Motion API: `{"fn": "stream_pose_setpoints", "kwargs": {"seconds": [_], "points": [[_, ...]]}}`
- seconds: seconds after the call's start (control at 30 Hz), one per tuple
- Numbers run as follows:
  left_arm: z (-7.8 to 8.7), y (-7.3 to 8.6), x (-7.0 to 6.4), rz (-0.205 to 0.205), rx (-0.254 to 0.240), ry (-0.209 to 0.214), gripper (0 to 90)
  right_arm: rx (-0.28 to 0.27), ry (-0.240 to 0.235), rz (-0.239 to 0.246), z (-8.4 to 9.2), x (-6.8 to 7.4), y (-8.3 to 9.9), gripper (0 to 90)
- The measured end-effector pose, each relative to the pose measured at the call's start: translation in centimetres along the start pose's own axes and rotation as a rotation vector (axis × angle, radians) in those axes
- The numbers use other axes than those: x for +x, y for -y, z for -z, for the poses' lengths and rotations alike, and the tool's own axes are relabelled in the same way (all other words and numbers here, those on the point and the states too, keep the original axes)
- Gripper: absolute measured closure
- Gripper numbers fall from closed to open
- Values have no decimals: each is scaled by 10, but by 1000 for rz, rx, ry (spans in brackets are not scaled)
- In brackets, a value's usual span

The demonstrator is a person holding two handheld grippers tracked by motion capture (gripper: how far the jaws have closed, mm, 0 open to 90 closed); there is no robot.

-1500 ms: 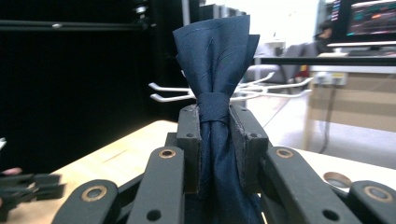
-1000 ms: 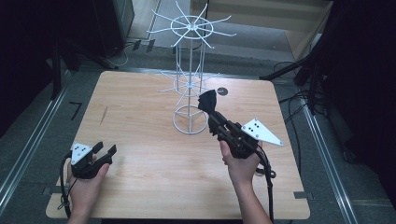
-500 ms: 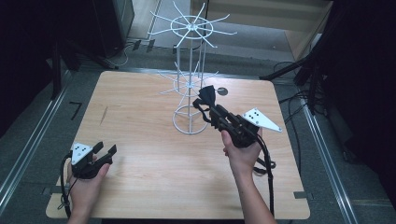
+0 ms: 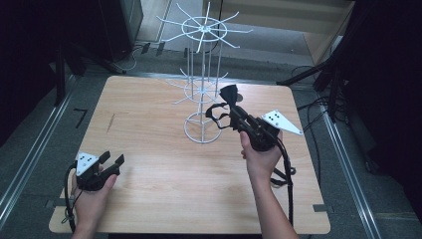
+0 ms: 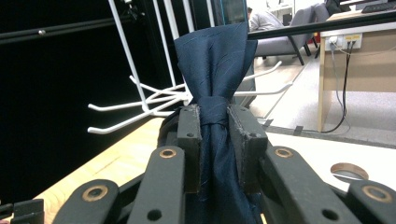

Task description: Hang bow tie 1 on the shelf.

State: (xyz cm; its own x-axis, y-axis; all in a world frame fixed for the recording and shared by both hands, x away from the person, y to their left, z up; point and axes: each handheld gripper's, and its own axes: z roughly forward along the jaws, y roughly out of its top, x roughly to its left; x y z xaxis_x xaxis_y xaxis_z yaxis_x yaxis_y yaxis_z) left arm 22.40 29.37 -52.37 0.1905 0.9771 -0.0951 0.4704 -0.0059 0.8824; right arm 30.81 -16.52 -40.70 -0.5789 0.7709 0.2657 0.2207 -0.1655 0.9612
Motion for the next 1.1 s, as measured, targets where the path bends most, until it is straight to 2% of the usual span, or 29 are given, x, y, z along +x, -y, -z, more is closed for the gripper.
{"fn": "stream_pose_setpoints", "kwargs": {"seconds": [0.13, 0.33, 0.47, 0.57, 0.77, 0.83, 1.1], "points": [[0, 0, 0, 1, -1, -1, 453, -10, 4, -1, 1, -3, -1, 768], [0, 0, 0, -1, 0, -1, 453, 8, 29, -4, -6, -8, 2, 766], [0, 0, 0, -1, 3, -1, 454, 11, 15, -2, -11, -9, 4, 766], [0, 0, 0, -2, 0, -3, 455, 23, 13, 17, -15, -7, 4, 761], [0, 0, 0, -1, 0, 0, 455, 41, 52, 5, -23, -10, 6, 692], [0, 0, 0, -1, 0, 0, 455, 43, 79, 20, -23, -11, 6, 675], [0, 0, 0, -1, 0, -5, 454, 50, 96, 56, -21, -11, 9, 606]]}}
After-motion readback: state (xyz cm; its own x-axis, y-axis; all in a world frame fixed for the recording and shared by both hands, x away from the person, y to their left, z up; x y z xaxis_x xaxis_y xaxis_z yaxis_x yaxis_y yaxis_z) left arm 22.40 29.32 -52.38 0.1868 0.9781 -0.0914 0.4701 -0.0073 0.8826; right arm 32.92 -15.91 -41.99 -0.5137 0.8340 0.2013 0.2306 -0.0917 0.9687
